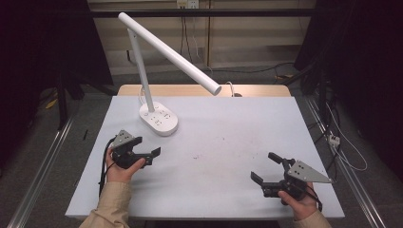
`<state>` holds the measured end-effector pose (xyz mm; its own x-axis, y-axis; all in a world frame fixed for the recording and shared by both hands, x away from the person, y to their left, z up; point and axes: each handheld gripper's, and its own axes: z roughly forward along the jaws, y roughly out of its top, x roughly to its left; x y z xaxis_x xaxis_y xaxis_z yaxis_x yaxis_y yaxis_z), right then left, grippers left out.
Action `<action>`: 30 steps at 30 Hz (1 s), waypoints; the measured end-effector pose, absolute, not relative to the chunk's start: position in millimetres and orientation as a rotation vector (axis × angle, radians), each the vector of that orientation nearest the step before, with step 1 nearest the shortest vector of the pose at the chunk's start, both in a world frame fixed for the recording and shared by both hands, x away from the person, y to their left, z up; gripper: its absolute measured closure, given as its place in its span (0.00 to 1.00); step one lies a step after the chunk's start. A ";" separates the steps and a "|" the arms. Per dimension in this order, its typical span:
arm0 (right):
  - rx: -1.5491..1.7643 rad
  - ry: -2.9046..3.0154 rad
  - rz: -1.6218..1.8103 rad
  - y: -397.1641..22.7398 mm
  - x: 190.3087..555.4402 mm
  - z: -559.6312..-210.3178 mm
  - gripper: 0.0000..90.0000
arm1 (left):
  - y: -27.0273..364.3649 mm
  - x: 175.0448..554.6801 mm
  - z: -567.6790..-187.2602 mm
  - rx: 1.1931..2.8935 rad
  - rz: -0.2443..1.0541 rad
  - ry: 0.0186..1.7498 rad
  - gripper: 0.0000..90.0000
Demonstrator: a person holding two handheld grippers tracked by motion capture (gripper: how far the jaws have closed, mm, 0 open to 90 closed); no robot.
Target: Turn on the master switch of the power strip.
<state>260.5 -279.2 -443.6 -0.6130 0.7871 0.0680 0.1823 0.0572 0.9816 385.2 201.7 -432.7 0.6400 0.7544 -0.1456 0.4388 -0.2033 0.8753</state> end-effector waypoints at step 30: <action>0.970 1.842 1.593 -279.5 260.5 -443.4 0.05 | 214.5 364.0 -438.1 1.836 0.365 0.947 0.10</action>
